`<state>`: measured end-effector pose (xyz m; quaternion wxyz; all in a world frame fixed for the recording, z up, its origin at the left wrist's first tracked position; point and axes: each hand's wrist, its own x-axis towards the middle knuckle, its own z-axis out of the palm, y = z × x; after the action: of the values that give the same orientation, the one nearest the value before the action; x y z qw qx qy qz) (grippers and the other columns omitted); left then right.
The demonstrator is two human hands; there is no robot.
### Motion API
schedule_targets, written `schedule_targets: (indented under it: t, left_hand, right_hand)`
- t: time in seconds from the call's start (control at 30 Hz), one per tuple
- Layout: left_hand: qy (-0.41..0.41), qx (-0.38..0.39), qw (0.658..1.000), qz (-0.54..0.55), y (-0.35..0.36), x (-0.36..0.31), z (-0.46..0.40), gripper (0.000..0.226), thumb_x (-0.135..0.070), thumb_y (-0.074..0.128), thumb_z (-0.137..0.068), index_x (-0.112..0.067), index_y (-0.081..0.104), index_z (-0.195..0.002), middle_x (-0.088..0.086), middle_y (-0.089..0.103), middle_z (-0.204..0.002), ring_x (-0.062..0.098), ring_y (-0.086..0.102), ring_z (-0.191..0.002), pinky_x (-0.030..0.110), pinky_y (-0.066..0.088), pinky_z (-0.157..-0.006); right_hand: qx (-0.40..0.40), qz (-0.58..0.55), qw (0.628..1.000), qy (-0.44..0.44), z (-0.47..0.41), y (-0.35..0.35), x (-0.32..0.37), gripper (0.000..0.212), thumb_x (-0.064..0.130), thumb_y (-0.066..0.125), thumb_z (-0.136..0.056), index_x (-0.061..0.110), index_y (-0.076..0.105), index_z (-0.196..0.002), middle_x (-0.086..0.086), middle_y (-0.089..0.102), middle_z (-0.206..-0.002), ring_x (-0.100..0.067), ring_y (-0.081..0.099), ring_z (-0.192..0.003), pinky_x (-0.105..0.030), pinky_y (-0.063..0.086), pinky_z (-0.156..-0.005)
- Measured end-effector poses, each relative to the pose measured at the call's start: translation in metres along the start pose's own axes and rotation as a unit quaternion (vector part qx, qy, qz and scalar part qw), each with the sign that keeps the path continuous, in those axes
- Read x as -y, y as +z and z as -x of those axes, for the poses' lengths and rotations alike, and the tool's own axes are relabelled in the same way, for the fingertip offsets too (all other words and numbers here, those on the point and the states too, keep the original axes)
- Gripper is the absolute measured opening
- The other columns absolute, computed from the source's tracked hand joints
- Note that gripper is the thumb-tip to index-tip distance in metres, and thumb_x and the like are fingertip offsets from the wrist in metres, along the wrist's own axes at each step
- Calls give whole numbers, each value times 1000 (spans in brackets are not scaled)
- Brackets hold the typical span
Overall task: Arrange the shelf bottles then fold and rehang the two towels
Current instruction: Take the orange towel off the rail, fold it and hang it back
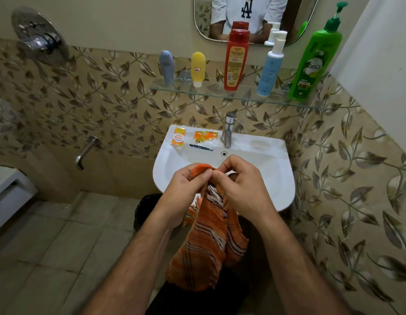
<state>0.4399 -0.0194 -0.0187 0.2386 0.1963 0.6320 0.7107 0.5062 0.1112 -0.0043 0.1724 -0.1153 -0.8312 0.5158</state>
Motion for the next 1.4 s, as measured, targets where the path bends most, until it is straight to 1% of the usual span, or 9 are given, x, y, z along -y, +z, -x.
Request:
schedule_targets:
  t: [0.23,0.4,0.6,0.73,0.87,1.03,1.13,1.3,1.4]
  left_hand:
    - [44,-47,996,-60,12,-14,-9,28,-19,46,-104,-19,58,-79,-11,57,-65,3,56,-63,16,46,-61]
    - [92,-64,987,-111,1,-26,-20,25,-24,45,-104,-12,58,-86,-2,54,-69,8,52,-60,24,44,-62]
    - [205,-16,943,-263,-9,-39,-19,22,-23,46,-104,-17,54,-83,-8,52,-64,6,47,-56,23,39,-55]
    - [239,-48,927,-284,-14,-45,-17,24,-24,47,-103,-31,49,-79,-15,47,-59,5,42,-51,14,33,-50]
    - [260,-102,915,-290,-21,-43,-20,25,-28,48,-103,-33,49,-78,-10,44,-59,6,42,-51,25,35,-47]
    - [304,-182,878,-322,-34,-42,-26,22,-22,49,-103,-29,48,-82,-12,44,-58,5,46,-51,14,32,-47]
    - [328,-195,861,-337,-38,-42,-27,15,-24,48,-103,-24,51,-88,-12,46,-59,10,47,-52,19,33,-45]
    - [357,-198,851,-329,-33,-48,-25,15,-18,49,-102,-20,52,-88,-8,46,-57,14,48,-52,13,32,-46]
    - [360,-194,848,-337,-31,-49,-26,15,-18,49,-102,-20,51,-88,-8,46,-58,11,47,-52,12,31,-48]
  right_hand:
    - [47,-69,996,22,-4,-7,-7,13,20,72,-87,18,59,-85,4,68,-83,-31,66,-58,-39,56,-52]
    - [114,-235,955,141,0,-5,-13,10,27,55,-100,18,56,-102,-11,61,-87,-11,57,-48,-20,41,-41]
    - [249,-173,944,131,2,1,-20,24,20,59,-98,21,62,-122,-23,74,-94,-29,71,-69,-31,57,-61]
    - [143,-145,972,114,4,13,-22,7,15,63,-95,13,68,-97,-13,69,-65,-28,66,-56,-39,57,-58]
    - [17,-144,984,103,1,21,-27,14,14,62,-95,11,70,-84,-15,74,-73,-34,72,-67,-51,61,-67]
    - [33,-232,967,100,6,23,-25,20,15,60,-97,17,65,-77,-12,70,-72,-22,64,-58,-27,51,-51]
    - [60,-283,950,117,10,24,-21,20,15,55,-99,16,59,-80,-8,69,-68,-20,64,-56,-29,51,-54]
    - [183,-252,945,96,15,28,-21,28,28,71,-87,4,60,-98,-38,64,-97,-48,66,-83,-53,55,-81]
    - [208,-246,942,91,15,30,-22,16,14,78,-83,15,66,-94,-25,70,-83,-32,67,-79,-45,55,-79]
